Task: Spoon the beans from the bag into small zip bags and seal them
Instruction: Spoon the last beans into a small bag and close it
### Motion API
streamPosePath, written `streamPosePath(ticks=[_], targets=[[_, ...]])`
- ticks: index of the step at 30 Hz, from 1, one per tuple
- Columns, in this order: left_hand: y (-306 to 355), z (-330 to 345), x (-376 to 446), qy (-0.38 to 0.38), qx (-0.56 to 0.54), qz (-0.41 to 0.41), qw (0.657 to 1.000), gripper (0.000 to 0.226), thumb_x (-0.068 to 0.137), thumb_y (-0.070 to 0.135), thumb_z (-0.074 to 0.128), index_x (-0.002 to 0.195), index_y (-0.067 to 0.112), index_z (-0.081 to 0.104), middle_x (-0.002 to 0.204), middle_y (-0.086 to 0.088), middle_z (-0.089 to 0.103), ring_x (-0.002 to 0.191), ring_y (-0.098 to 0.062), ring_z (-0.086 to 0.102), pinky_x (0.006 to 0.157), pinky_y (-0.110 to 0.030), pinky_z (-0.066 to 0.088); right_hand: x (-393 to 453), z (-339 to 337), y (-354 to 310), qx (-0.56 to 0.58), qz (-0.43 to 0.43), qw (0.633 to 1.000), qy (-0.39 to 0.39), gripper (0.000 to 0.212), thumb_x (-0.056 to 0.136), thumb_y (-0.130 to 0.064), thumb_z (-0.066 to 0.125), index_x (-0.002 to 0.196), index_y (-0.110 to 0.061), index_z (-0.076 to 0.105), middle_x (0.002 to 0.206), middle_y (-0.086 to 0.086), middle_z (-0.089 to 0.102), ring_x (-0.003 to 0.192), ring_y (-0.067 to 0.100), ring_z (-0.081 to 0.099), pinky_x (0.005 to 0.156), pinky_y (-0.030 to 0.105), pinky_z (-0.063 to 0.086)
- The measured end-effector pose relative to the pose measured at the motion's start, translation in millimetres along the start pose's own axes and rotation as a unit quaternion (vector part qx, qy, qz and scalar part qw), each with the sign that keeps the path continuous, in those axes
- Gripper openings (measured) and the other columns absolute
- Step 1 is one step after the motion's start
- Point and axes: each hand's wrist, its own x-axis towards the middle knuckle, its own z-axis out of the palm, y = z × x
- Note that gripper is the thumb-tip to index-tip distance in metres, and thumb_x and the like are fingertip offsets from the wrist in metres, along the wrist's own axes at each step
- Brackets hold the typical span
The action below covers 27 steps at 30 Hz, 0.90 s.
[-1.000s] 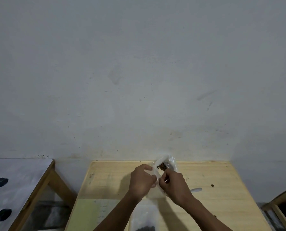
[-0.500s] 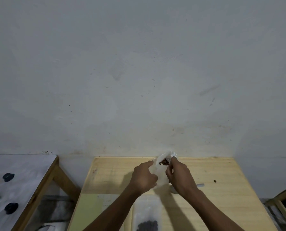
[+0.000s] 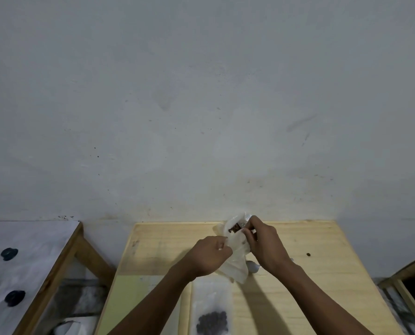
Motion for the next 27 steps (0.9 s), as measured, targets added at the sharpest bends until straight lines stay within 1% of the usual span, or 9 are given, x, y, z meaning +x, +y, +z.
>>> streamPosePath(ticks=[4,6,9,13,17,19,21,23,27], targets=[[-5,6,-3,0.053,0.002,0.053,0.997,0.058,0.087,0.062,0.054,0.136,0.033,0.052,0.133,0.018,0.055,0.122,-0.003,0.051,0.101,-0.024,0.041,1,-5,-1,0.067,0.03,0.996,0.047,0.016,0.097,-0.011,0.053,0.081,-0.01,0.048,0.075,0.007,0.063,0.059,0.02,0.062,0.049,0.032,0.052],[-3,14,-8,0.089,0.052,0.105,0.989,0.074,0.076,0.071,0.06,0.138,0.035,0.044,0.131,0.025,0.046,0.124,0.002,0.042,0.103,-0.023,0.038,1,-4,0,0.1,0.05,0.991,0.071,0.015,0.095,-0.011,0.054,0.082,-0.006,0.051,0.078,0.007,0.064,0.062,0.015,0.062,0.049,0.027,0.053],[-8,29,-5,0.187,0.157,0.153,0.958,0.09,0.06,0.076,0.059,0.137,0.033,0.04,0.127,0.028,0.041,0.12,0.004,0.037,0.099,-0.021,0.037,-1,0,6,0.157,0.09,0.981,0.075,0.015,0.093,-0.013,0.056,0.081,-0.004,0.052,0.082,0.01,0.064,0.075,0.025,0.065,0.061,0.044,0.06],[-32,42,9,0.269,0.209,0.164,0.926,0.065,0.074,0.051,0.062,0.131,0.025,0.048,0.127,0.011,0.056,0.119,-0.013,0.053,0.095,-0.032,0.047,-3,2,15,0.221,0.123,0.966,0.053,0.018,0.093,-0.014,0.055,0.08,-0.003,0.049,0.089,0.022,0.06,0.075,0.04,0.064,0.06,0.054,0.059],[-42,39,11,0.302,0.237,0.228,0.895,0.05,0.076,0.045,0.063,0.121,0.024,0.056,0.115,0.009,0.065,0.108,-0.015,0.061,0.087,-0.033,0.045,-6,-4,27,0.212,0.133,0.968,0.019,0.02,0.092,-0.015,0.058,0.08,-0.002,0.05,0.085,0.019,0.062,0.064,0.029,0.062,0.064,0.054,0.059],[-45,35,13,0.315,0.262,0.253,0.876,0.048,0.074,0.047,0.062,0.115,0.023,0.061,0.109,0.008,0.068,0.103,-0.015,0.064,0.085,-0.035,0.046,-8,-8,30,0.238,0.132,0.962,-0.011,0.021,0.094,-0.011,0.058,0.081,0.004,0.05,0.083,0.015,0.064,0.061,0.021,0.063,0.06,0.045,0.06],[-49,31,15,0.308,0.289,0.25,0.871,0.047,0.07,0.047,0.068,0.109,0.021,0.065,0.103,0.007,0.07,0.097,-0.017,0.066,0.083,-0.04,0.05,-10,-12,34,0.268,0.138,0.952,-0.049,0.02,0.096,-0.01,0.058,0.085,0.008,0.055,0.081,0.011,0.066,0.062,0.02,0.066,0.057,0.034,0.056],[-53,25,17,0.278,0.302,0.211,0.887,0.046,0.068,0.044,0.077,0.106,0.02,0.066,0.099,0.006,0.072,0.092,-0.019,0.068,0.083,-0.042,0.052,-9,-15,50,0.273,0.153,0.948,-0.057,0.019,0.096,-0.015,0.059,0.088,0.002,0.062,0.085,0.011,0.069,0.068,0.021,0.068,0.06,0.034,0.056],[-64,12,16,0.208,0.306,0.091,0.924,0.053,0.079,0.053,0.07,0.124,0.027,0.06,0.12,0.01,0.066,0.111,-0.014,0.06,0.105,-0.042,0.04,-7,-15,111,0.04,0.157,0.987,-0.018,0.012,0.093,-0.014,0.059,0.098,-0.015,0.071,0.09,0.001,0.068,0.081,0.019,0.064,0.071,0.027,0.047]])
